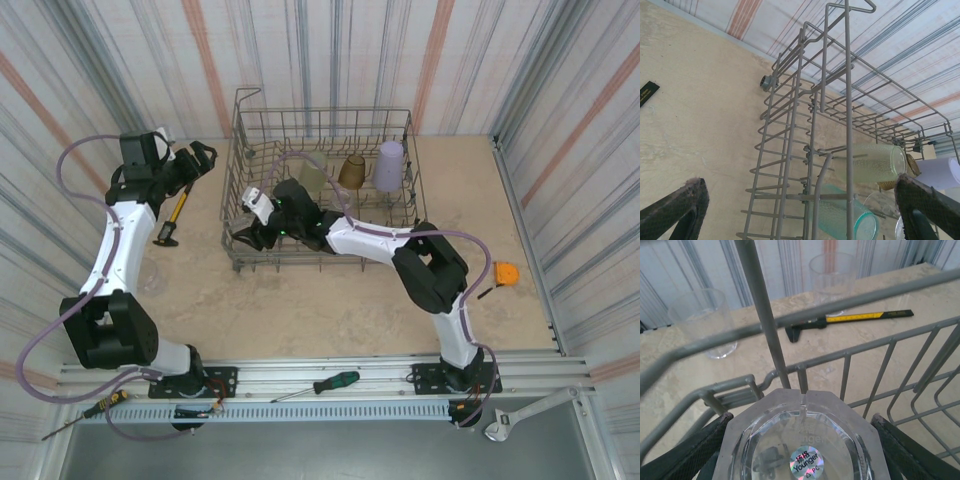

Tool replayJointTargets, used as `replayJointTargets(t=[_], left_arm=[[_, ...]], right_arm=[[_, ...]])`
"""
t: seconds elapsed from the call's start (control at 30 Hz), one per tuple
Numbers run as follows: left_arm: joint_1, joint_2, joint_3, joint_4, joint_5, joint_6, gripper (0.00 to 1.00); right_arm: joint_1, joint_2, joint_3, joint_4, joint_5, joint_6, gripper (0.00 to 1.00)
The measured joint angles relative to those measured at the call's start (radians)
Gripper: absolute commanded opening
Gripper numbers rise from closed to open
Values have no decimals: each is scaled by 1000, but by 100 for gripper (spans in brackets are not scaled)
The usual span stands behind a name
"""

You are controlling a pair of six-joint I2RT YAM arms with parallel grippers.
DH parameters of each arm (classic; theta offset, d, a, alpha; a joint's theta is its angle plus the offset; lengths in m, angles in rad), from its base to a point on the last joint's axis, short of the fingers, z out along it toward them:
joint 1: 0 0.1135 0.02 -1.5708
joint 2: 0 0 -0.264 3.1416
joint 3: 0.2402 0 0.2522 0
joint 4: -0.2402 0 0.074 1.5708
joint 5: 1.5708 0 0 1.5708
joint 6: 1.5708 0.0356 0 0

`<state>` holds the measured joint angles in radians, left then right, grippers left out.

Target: Load the cups into the dish rack

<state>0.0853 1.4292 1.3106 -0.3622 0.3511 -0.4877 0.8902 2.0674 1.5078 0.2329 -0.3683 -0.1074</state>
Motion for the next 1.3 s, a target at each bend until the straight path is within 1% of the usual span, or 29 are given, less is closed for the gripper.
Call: replayJointTargets(t=[0.1,0.13,0.17,0.27,0.37,0.47,0.63,0.67,0.73,0.77,1.1,1.3], left_arm=[[0,2,0,0,0,0,99],[0,2,0,0,0,0,99],[0,2,0,0,0,0,99],[0,2,0,0,-1,0,99],[0,2,0,0,-3,0,99],[0,2,0,0,-3,0,99],[0,2,0,0,-3,0,99],[0,2,0,0,-3,1,99],[0,2,0,0,-3,1,99],[0,2,0,0,-3,1,99],[0,2,0,0,-10,1,99],[0,2,0,0,-10,0,99]], right_arm=[[3,24,0,24,6,-3,5],[3,30,0,27,6,-5,7],[3,37,0,29,6,-7,11],[3,43,0,30,11,-10,25],[3,43,0,29,25,-11,46],[3,43,0,29,40,-14,57],[3,43,0,28,62,-14,78],[3,43,0,28,62,-16,84],[2,43,1,26,66,-20,91],[2,43,1,24,69,-27,99],[4,37,33,-30,93,-67,99],[2,-20,3,-23,120,-70,99]])
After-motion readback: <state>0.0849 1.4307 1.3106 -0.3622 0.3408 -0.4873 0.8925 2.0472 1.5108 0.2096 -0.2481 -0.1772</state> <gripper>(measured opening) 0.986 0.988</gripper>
